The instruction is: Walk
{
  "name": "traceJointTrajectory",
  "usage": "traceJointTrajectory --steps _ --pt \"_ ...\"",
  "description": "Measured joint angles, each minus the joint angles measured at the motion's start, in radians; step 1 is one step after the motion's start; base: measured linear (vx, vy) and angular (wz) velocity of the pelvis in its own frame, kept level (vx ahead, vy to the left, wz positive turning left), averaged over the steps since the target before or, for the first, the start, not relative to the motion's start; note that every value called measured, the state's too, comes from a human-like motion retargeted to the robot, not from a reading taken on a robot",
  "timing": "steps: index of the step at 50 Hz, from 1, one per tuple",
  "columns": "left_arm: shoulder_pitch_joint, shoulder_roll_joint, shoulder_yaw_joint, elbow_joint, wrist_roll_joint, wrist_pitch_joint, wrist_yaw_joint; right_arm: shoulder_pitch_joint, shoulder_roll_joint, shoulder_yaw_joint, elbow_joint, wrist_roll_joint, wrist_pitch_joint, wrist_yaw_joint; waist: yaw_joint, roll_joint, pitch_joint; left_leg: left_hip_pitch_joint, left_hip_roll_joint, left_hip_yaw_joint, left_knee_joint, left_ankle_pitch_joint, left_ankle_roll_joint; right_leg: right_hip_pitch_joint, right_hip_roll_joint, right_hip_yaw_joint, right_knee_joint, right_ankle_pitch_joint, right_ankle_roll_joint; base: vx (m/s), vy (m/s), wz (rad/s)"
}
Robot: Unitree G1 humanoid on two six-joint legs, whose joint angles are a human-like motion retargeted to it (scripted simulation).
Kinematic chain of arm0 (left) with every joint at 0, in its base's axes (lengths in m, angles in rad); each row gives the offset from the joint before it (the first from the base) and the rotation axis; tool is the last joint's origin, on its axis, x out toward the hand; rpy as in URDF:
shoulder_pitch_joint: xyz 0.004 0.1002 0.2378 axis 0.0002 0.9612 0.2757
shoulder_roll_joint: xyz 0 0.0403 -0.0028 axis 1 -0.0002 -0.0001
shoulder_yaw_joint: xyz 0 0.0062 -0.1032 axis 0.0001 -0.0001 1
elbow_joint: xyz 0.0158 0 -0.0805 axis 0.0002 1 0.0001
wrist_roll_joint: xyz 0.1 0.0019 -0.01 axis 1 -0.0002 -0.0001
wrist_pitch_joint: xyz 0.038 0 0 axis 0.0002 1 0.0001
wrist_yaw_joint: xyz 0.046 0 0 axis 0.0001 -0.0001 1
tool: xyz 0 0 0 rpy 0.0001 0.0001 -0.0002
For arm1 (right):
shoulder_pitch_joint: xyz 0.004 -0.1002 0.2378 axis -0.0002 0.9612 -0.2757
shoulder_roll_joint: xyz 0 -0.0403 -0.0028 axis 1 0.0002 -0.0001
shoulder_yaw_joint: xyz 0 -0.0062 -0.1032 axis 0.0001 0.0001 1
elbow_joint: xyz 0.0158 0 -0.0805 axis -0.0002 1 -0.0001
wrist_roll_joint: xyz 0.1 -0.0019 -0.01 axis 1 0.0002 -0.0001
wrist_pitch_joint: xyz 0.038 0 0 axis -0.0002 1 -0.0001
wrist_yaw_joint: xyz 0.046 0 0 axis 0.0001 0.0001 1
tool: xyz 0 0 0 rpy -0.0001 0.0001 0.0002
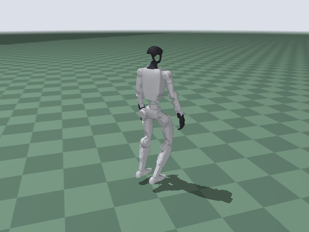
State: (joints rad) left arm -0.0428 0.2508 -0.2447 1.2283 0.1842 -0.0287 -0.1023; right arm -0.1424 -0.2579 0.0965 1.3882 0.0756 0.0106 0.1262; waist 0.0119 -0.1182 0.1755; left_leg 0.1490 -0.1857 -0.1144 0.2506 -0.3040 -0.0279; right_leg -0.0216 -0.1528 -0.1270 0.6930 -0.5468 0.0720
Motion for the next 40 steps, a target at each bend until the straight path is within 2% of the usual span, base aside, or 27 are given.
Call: traceJointTrajectory --steps 10,20,40 --pt "0.02 -0.017 0.015 0.06 0.011 0.004 -0.021 -0.041 -0.034 -0.016 -0.011 0.055 -0.01 -0.004 0.014 0.072 0.022 -0.04 0.069 0.0 0.092 -0.055 -0.023 0.058 0.072 -0.047 -0.111 0.048 -0.006 0.01 -0.01 0.02" --pt "0.007 -0.019 0.004 0.072 -0.017 0.003 -0.03 -0.028 -0.04 -0.026 0.019 0.07 -0.004 0.006 -0.015 0.121 0.011 -0.097 0.104 0.003 0.134 -0.088 -0.026 0.039 0.113 -0.049 -0.152 0.078 -0.016 0.0 0.0 0.0" --pt "-0.048 -0.003 -0.077 0.003 -0.049 -0.017 -0.028 0.049 -0.039 -0.021 0.05 0.048 -0.004 0.012 -0.07 0.126 -0.028 -0.128 0.099 0.018 0.059 -0.057 -0.01 -0.054 0.112 -0.004 -0.116 0.087 -0.025 0.0 0.0 0.0"
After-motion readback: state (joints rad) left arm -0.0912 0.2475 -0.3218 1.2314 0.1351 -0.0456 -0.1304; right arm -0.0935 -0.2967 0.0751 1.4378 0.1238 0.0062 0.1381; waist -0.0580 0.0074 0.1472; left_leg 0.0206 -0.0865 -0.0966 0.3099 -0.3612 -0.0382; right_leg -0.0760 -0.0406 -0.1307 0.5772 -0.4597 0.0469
